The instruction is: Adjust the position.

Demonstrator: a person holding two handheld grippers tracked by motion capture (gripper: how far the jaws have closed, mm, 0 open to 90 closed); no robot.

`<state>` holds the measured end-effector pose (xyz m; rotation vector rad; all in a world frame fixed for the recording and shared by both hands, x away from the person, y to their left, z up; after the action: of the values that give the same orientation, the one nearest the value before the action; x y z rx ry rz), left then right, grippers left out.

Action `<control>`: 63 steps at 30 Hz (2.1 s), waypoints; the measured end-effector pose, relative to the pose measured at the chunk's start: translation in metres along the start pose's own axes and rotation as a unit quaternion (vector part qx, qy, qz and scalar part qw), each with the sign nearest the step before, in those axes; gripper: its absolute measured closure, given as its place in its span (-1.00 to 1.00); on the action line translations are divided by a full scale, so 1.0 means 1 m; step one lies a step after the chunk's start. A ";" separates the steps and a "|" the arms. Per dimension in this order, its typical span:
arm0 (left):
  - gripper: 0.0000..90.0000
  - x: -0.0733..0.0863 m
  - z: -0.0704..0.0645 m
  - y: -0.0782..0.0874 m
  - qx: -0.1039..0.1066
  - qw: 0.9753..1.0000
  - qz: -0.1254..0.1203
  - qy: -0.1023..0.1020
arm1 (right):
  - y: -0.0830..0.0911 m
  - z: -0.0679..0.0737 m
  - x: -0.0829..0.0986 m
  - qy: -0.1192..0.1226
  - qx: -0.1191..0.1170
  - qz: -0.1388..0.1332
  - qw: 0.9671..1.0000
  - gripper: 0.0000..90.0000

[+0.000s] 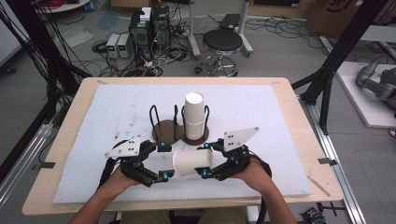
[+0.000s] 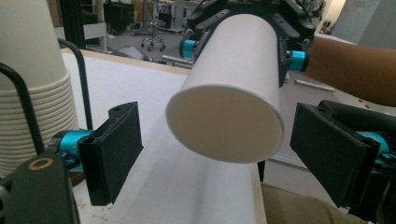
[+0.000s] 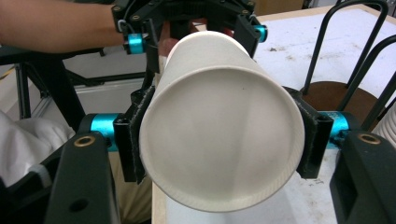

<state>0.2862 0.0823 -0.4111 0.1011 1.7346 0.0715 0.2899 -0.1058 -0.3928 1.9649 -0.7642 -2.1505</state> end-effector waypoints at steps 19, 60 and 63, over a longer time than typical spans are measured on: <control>-0.64 -0.004 -0.004 -0.017 0.017 1.000 -0.009 -0.013 | -0.006 0.006 0.000 -0.024 -0.029 -0.059 0.998 -0.22; -0.27 -0.011 -0.003 -0.009 0.012 0.993 0.116 -0.026 | 0.000 0.004 -0.008 -0.008 0.033 0.004 0.999 -0.53; -0.27 -0.015 -0.001 -0.009 0.008 0.987 0.156 -0.029 | 0.000 0.006 -0.010 0.030 0.050 0.021 0.998 -0.52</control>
<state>0.2870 0.0719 -0.3973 0.3827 1.6488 0.2828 0.2860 -0.0998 -0.3834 2.0316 -0.9119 -2.0578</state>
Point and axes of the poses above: each handheld gripper's, and its own axes: y roughly backward along the jaws, x roughly out of its underside, z roughly to its left, the point moved 7 cm from there along -y, roughly forward along the jaws, and after that the axes turned 11 degrees about x, right-handed, at the moved point
